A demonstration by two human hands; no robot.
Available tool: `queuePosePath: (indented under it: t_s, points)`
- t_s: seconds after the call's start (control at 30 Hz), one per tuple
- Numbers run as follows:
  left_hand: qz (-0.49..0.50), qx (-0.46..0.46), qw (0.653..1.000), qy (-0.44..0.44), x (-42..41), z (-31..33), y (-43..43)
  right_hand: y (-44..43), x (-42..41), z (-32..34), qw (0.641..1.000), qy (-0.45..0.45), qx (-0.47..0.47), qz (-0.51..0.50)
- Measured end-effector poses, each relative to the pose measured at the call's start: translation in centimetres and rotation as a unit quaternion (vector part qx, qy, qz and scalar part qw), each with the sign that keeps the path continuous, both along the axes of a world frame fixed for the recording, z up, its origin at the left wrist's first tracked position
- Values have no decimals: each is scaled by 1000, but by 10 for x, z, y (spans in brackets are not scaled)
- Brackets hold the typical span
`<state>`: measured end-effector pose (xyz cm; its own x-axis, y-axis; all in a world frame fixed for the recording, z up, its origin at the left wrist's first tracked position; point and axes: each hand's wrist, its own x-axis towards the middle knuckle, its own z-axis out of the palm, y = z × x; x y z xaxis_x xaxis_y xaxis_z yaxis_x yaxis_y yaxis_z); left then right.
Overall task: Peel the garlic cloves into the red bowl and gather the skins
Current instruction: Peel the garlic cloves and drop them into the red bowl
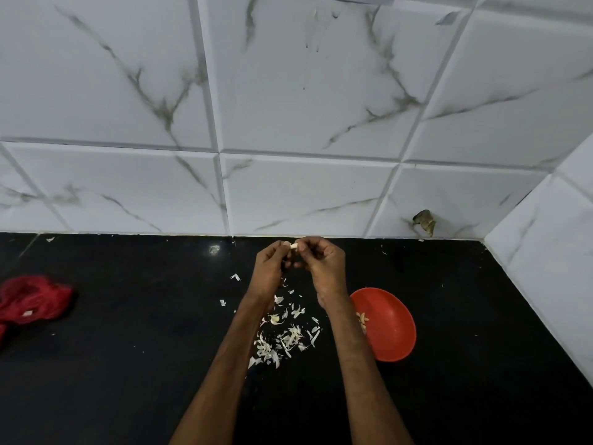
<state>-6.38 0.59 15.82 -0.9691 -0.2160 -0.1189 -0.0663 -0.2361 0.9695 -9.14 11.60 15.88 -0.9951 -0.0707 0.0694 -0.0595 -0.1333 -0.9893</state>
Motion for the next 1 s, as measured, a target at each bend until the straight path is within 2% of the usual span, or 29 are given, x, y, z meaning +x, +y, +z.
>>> queuePosePath:
  t_s: [0.17,0.33,0.47,0.53,0.63,0.73,0.83,0.9,0.97,1.0]
  points:
    - [-32,-80,994,61,-3,-7,0,-1,-3,0,974,37,215,-56]
    - [-34,-232,966,111,-4,-15,-3,4,-3,10,951,44,298,-63]
    - [-35,-360,928,87,-3,-16,-4,7,-3,7,933,27,354,-52]
    - [-29,-365,927,78,-5,-20,-2,7,-3,5,922,40,381,-44]
    - [-4,-311,948,72,-5,-25,-3,8,-3,3,905,78,419,-21]
    - [26,-273,960,59,-7,-25,-4,7,-5,-3,914,94,394,-32]
    - [12,-228,972,64,-8,-23,-7,5,-5,-5,956,87,277,-37]
    - [-25,-210,975,66,-9,-22,-12,6,-5,-2,978,51,202,-24]
    - [-60,-202,976,59,-9,-23,-15,10,-4,-1,981,34,193,-16]
    - [-68,-204,975,55,-9,-23,-16,10,-3,-1,975,41,219,-14]
